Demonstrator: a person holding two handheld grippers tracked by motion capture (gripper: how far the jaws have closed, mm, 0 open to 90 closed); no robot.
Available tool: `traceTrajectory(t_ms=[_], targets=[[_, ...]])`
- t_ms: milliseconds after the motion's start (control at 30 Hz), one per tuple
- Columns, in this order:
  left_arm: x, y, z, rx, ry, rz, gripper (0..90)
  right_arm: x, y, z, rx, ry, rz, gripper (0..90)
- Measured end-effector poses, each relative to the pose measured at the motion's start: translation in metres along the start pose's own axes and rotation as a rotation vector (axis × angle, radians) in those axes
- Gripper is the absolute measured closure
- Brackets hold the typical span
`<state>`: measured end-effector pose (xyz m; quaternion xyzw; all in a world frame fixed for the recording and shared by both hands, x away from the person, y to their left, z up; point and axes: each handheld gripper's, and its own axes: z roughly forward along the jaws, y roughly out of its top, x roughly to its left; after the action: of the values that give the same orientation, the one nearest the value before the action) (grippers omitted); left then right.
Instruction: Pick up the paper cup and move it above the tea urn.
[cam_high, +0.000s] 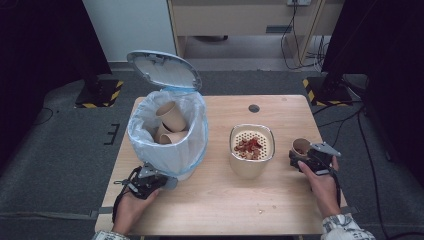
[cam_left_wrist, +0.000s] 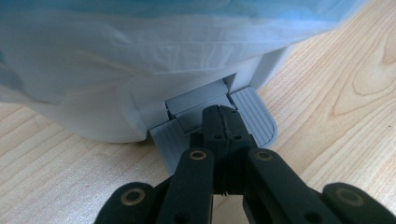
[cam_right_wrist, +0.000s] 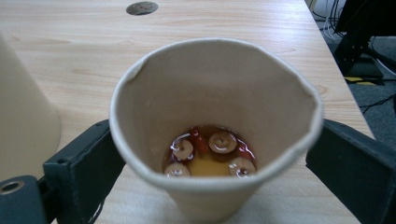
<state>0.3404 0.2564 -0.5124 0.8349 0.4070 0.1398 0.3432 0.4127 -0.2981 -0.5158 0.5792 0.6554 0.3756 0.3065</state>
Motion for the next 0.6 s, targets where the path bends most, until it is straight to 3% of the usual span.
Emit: traceTrajectory(t_ms=[267, 433, 600], targets=[[0.000, 0.000, 0.000, 0.000, 0.000, 0.003, 90.0, 0.002, 0.000, 0.010, -0.034, -0.021, 0.012, 6.7], [0.000, 0.000, 0.000, 0.000, 0.000, 0.002, 90.0, 0.001, -0.001, 0.014, -0.042, -0.007, 0.012, 7.1], [0.000, 0.000, 0.000, -0.001, 0.002, 0.004, 90.0, 0.001, -0.001, 0.016, -0.054, -0.010, 0.003, 14.7]])
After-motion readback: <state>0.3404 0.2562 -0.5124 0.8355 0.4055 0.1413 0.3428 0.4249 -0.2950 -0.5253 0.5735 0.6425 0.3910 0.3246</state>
